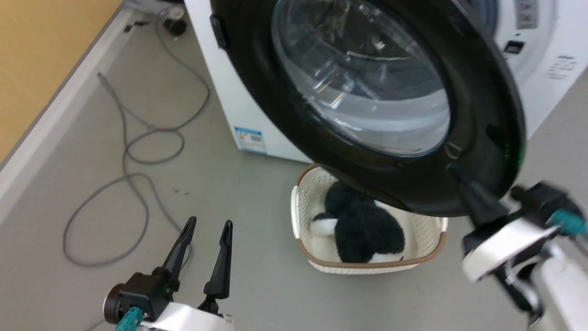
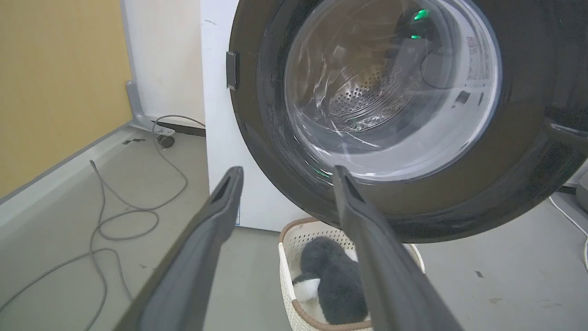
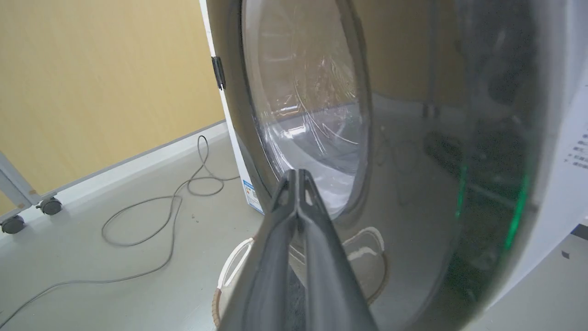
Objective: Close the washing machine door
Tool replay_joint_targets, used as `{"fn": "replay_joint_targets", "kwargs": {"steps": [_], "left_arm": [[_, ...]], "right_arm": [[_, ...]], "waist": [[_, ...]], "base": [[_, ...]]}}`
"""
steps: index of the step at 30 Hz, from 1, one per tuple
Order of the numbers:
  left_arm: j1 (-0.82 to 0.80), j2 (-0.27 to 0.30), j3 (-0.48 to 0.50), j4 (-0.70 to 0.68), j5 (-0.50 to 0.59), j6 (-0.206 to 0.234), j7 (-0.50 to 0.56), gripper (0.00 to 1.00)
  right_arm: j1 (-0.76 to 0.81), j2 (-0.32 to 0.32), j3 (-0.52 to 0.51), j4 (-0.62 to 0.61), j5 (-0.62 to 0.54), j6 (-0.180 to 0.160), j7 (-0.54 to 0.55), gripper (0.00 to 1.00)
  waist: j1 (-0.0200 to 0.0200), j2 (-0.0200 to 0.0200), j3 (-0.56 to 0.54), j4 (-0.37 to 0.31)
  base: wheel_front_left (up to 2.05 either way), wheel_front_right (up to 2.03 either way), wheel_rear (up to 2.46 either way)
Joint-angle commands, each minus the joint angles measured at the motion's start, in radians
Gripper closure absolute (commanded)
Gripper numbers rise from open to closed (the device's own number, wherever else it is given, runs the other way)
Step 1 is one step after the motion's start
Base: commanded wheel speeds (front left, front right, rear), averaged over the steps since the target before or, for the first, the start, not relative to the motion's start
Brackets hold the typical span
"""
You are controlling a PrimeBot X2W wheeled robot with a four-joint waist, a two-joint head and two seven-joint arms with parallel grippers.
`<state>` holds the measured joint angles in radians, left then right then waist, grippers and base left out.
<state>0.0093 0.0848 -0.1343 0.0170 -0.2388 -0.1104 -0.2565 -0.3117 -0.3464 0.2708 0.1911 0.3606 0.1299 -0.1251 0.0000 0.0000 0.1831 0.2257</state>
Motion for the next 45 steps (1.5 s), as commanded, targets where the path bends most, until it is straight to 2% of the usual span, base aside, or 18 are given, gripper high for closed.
{"fn": "replay_joint_targets", "kwargs": {"steps": [1,12,21,26,32,40,45], "left_arm": [[-0.017,-0.004,0.002,0.002,0.008,-0.007,-0.005,0.0],[-0.066,-0.03,-0.004,-0.014,0.003,-0.016,-0.005,0.0],[-0.104,-0.034,-0.021,-0.016,-0.025,-0.018,-0.005,0.0],[-0.111,-0.034,-0.031,-0.015,-0.038,-0.014,-0.005,0.0],[-0.111,-0.034,-0.036,-0.008,-0.047,-0.006,-0.005,0.0],[-0.099,-0.035,-0.026,0.003,-0.037,-0.005,-0.005,0.0],[-0.078,-0.035,-0.005,0.012,-0.031,-0.006,-0.005,0.0]], "right_arm": [[-0.026,-0.013,-0.01,0.015,0.018,0.001,0.005,1.0],[-0.226,-0.113,-0.112,0.173,0.122,0.001,0.06,1.0],[-0.47,-0.165,-0.178,0.345,0.16,0.001,0.108,1.0],[-0.571,-0.142,-0.245,0.453,0.173,0.001,0.114,1.0],[-0.632,-0.129,-0.259,0.532,0.135,0.001,0.086,1.0],[-0.614,-0.099,-0.257,0.584,0.13,0.001,0.041,1.0],[-0.538,-0.061,-0.23,0.587,0.157,0.001,0.002,1.0]], "waist": [[0.0,0.0,0.023,0.021],[0.0,0.0,0.131,0.084],[0.0,0.0,0.211,0.116],[0.0,0.0,0.229,0.117],[0.0,0.0,0.225,0.117],[0.0,0.0,0.168,0.093],[0.0,0.0,0.091,0.058]], "base": [[0.0,0.0,0.0],[0.0,0.0,0.0],[0.0,0.0,0.0],[0.0,0.0,0.0],[0.0,0.0,0.0],[0.0,0.0,0.0],[0.0,0.0,0.0]]}}
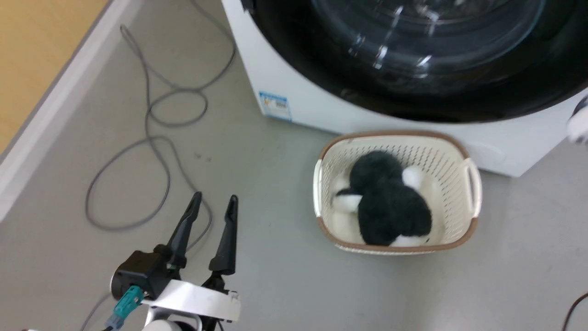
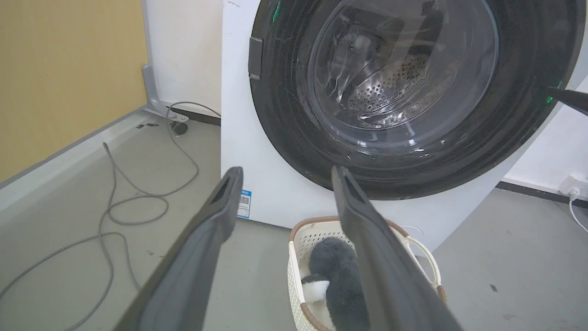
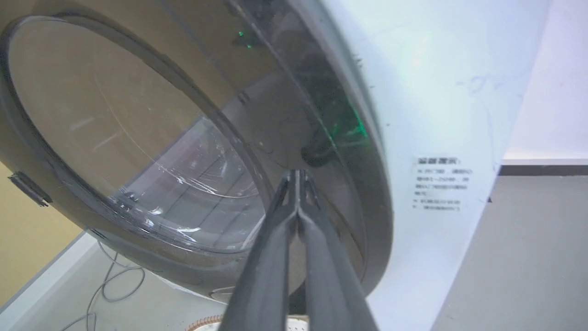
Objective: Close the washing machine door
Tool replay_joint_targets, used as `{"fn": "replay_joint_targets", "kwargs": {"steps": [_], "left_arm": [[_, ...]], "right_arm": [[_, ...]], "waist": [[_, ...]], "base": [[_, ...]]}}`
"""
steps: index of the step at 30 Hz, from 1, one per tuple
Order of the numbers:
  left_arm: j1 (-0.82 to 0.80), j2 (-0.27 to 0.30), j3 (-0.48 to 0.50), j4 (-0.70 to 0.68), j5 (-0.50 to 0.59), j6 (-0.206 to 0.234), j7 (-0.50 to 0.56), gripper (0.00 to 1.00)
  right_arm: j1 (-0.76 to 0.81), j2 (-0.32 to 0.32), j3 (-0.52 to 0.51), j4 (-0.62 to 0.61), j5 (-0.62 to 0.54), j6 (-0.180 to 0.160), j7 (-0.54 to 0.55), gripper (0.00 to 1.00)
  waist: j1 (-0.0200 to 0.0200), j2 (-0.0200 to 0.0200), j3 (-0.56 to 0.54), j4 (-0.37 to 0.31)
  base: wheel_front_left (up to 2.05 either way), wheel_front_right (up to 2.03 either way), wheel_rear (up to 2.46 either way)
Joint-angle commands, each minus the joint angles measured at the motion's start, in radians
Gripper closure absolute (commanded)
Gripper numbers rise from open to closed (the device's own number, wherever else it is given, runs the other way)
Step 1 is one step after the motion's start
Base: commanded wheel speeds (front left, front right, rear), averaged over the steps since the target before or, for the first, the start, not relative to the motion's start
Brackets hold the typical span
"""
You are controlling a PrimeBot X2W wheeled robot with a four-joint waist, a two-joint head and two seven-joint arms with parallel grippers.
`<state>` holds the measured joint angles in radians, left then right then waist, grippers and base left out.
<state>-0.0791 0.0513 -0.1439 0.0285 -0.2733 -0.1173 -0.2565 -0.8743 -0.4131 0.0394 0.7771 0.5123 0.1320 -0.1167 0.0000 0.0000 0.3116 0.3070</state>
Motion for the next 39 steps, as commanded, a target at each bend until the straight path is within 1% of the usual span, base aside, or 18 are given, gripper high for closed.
{"fn": "replay_joint_targets", "kwargs": {"steps": [1,5,8,12,15,17,20,26,27,28,29,32,36,39], "left_arm": [[0.017,-0.001,0.012,0.003,-0.004,0.002,-0.005,0.0],[0.036,-0.001,0.035,0.013,0.003,0.008,-0.005,0.0],[0.053,-0.001,0.05,0.028,0.015,0.009,-0.005,0.0],[0.071,-0.001,0.083,0.037,0.027,0.019,-0.005,0.0],[0.079,-0.001,0.102,0.045,0.045,0.02,-0.005,0.0],[0.082,0.0,0.108,0.052,0.058,0.018,-0.005,0.0],[0.089,0.0,0.113,0.05,0.074,0.017,-0.005,0.0],[0.128,-0.001,0.104,0.044,0.088,0.022,-0.005,0.0],[0.132,-0.001,0.1,0.048,0.093,0.022,-0.005,0.0],[0.136,-0.001,0.097,0.051,0.098,0.023,-0.005,0.0],[0.139,-0.001,0.096,0.055,0.102,0.023,-0.005,0.0],[0.146,0.002,0.098,0.067,0.113,0.022,-0.005,0.0],[0.164,0.003,0.103,0.067,0.123,0.027,-0.005,0.0],[0.181,0.002,0.1,0.066,0.132,0.031,-0.005,0.0]], "right_arm": [[0.048,0.013,0.01,-0.005,0.015,-0.001,-0.013,1.0],[0.154,0.038,0.047,-0.057,0.063,-0.001,-0.04,1.0],[0.239,0.05,0.08,-0.133,0.085,-0.001,-0.07,1.0],[0.355,0.056,0.118,-0.258,0.069,-0.001,-0.108,1.0],[0.458,0.059,0.127,-0.36,0.029,-0.001,-0.12,1.0],[0.522,0.069,0.115,-0.422,-0.004,-0.001,-0.124,1.0],[0.614,0.103,0.07,-0.501,-0.047,-0.001,-0.123,1.0],[0.782,0.192,-0.034,-0.637,-0.119,-0.001,-0.102,1.0],[0.808,0.205,-0.046,-0.657,-0.135,-0.001,-0.096,0.89],[0.833,0.219,-0.06,-0.675,-0.154,-0.001,-0.092,0.53],[0.853,0.237,-0.074,-0.694,-0.163,-0.001,-0.092,0.0],[0.902,0.287,-0.111,-0.742,-0.18,-0.001,-0.09,0.0],[0.952,0.325,-0.132,-0.778,-0.209,-0.001,-0.089,0.0],[0.981,0.341,-0.136,-0.784,-0.222,-0.001,-0.087,0.0]], "waist": [[0.0,0.0,-0.054,-0.03],[0.0,0.0,-0.123,-0.064],[0.0,0.0,-0.165,-0.097],[0.0,0.0,-0.208,-0.14],[0.0,0.0,-0.231,-0.165],[0.0,0.0,-0.245,-0.179],[0.0,0.0,-0.266,-0.195],[0.0,0.0,-0.305,-0.215],[0.0,0.0,-0.311,-0.217],[0.0,0.0,-0.316,-0.218],[0.0,0.0,-0.32,-0.22],[0.0,0.0,-0.326,-0.227],[0.0,0.0,-0.332,-0.234],[0.0,0.0,-0.336,-0.236]], "base": [[0.0,0.0,0.0],[0.0,0.0,0.0],[0.0,0.0,0.0],[0.0,0.0,0.0],[0.0,0.0,0.0],[0.0,0.0,0.0],[0.0,0.0,0.0],[0.0,0.0,0.0],[0.0,0.0,0.0],[0.0,0.0,0.0],[0.0,0.0,0.0],[0.0,0.0,0.0],[0.0,0.0,0.0],[0.0,0.0,0.0]]}}
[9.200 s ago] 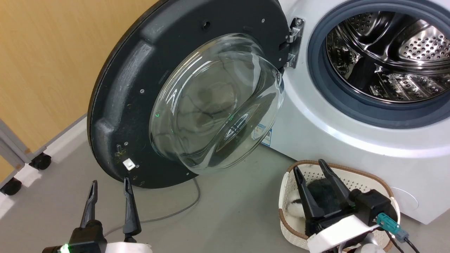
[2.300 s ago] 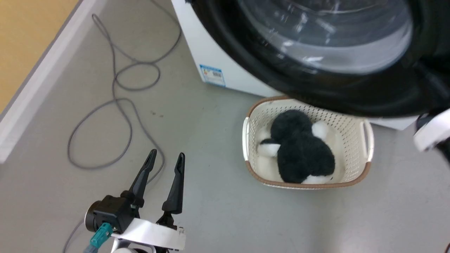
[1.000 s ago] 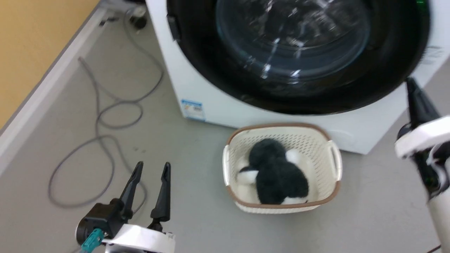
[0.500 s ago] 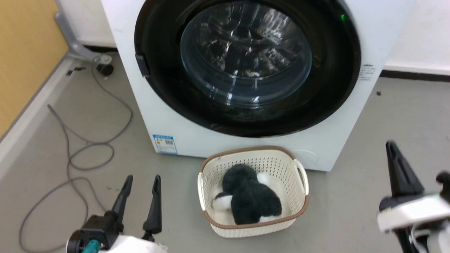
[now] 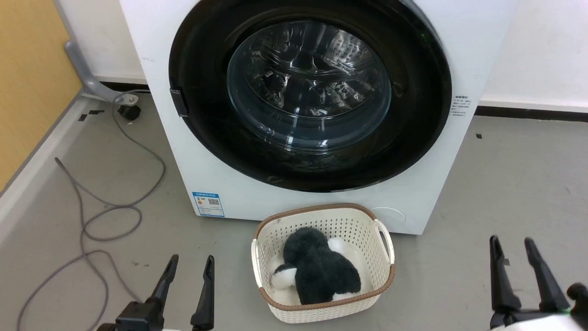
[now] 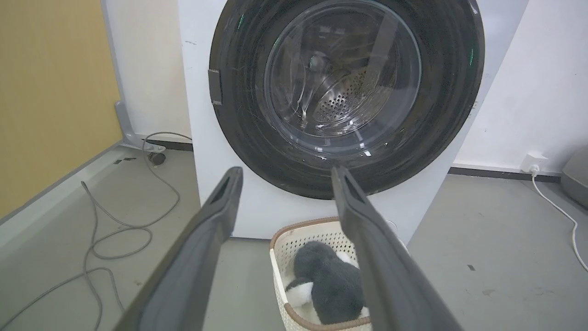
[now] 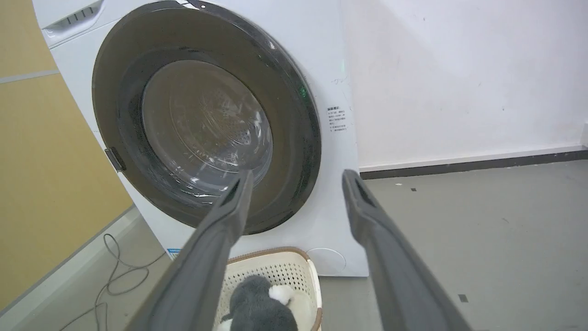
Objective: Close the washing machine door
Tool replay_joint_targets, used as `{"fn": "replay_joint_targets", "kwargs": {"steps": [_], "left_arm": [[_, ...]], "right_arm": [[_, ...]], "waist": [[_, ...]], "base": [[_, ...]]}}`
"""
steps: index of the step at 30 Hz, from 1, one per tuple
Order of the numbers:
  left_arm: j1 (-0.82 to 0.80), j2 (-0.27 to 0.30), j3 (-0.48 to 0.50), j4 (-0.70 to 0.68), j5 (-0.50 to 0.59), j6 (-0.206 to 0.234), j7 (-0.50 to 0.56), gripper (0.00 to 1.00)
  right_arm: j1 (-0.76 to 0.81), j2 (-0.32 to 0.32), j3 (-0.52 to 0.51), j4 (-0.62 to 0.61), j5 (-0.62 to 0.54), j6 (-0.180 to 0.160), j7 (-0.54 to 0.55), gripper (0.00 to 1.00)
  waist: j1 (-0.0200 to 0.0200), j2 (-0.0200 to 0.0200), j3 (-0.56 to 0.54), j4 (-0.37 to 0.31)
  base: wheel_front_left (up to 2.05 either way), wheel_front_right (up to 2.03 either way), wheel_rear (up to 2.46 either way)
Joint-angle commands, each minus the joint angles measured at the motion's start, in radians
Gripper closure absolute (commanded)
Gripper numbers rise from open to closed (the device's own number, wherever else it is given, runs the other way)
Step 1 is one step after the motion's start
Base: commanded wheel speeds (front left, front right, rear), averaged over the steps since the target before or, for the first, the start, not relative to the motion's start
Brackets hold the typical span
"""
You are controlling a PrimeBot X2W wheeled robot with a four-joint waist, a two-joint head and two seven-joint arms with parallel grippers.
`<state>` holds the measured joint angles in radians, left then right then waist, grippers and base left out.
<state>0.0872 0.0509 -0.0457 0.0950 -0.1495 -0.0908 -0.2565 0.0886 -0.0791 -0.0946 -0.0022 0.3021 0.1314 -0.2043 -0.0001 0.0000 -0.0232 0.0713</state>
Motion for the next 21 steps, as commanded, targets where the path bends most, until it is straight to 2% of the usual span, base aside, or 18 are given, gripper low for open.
{"fn": "replay_joint_targets", "kwargs": {"steps": [1,10,21], "left_arm": [[0.018,0.003,0.003,0.001,0.01,0.005,-0.005,0.0],[0.021,0.002,0.005,0.01,0.032,0.005,-0.005,0.0],[0.013,0.001,0.009,0.009,0.024,0.012,-0.005,0.0]], "right_arm": [[0.025,0.01,-0.002,-0.003,-0.022,-0.001,0.004,0.0],[0.049,0.024,0.007,0.017,-0.09,-0.001,0.018,0.0],[0.041,0.026,0.015,0.025,-0.109,-0.001,0.008,0.0]], "waist": [[0.0001,0.0,-0.003,-0.001],[0.0001,0.0,-0.007,0.001],[0.0001,0.0,-0.002,0.004]], "base": [[0.0,0.0,0.0],[0.0,0.0,0.0],[0.0,0.0,0.0]]}}
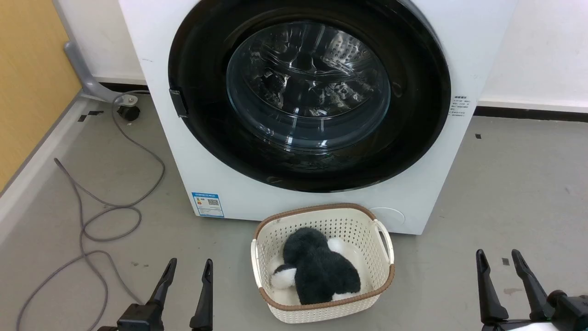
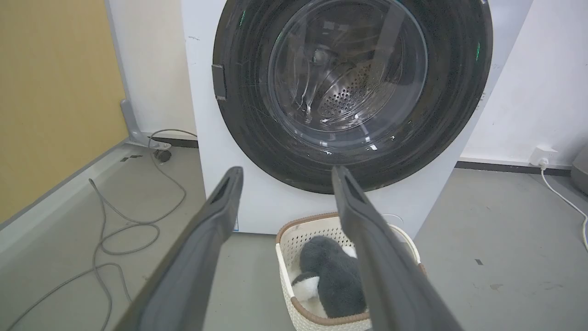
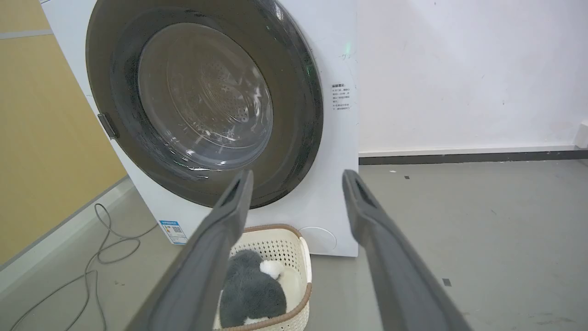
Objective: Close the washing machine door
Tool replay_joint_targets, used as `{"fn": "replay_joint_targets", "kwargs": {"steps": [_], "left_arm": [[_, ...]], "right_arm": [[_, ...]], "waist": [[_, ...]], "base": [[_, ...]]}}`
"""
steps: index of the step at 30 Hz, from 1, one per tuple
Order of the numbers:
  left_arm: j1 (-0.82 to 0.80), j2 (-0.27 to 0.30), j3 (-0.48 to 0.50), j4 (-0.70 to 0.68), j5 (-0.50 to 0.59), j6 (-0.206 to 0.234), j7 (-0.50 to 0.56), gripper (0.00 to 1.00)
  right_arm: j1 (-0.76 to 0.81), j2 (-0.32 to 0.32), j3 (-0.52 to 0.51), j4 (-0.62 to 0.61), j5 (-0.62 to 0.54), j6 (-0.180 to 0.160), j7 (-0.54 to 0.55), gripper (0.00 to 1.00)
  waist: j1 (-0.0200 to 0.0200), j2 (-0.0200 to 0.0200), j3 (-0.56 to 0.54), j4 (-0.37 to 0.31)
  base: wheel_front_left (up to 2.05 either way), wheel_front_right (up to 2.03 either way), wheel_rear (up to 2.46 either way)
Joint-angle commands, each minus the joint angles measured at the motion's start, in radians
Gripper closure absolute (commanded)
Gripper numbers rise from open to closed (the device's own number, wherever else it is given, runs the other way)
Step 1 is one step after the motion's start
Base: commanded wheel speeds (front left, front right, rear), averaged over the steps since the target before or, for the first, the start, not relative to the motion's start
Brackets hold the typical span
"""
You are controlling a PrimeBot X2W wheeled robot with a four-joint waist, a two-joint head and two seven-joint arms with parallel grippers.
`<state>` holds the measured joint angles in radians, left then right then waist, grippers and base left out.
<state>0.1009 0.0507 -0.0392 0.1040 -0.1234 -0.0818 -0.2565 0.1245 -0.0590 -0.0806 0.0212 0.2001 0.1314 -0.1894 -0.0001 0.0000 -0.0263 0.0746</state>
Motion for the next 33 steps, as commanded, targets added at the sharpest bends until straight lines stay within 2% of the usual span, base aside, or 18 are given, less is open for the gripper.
{"fn": "replay_joint_targets", "kwargs": {"steps": [1,33], "left_arm": [[0.0,0.0,0.0,0.001,-0.003,0.0,0.0,1.0],[-0.022,-0.001,0.006,-0.022,0.025,0.018,0.057,1.0]], "right_arm": [[0.0,0.0,0.0,0.0,0.0,0.0,-0.002,1.0],[-0.028,0.002,0.018,-0.005,-0.044,0.0,0.041,1.0]], "waist": [[0.0001,0.0,0.001,0.001],[0.0001,0.0,0.007,-0.016]], "base": [[0.0,0.0,0.0],[0.0,0.0,0.0]]}}
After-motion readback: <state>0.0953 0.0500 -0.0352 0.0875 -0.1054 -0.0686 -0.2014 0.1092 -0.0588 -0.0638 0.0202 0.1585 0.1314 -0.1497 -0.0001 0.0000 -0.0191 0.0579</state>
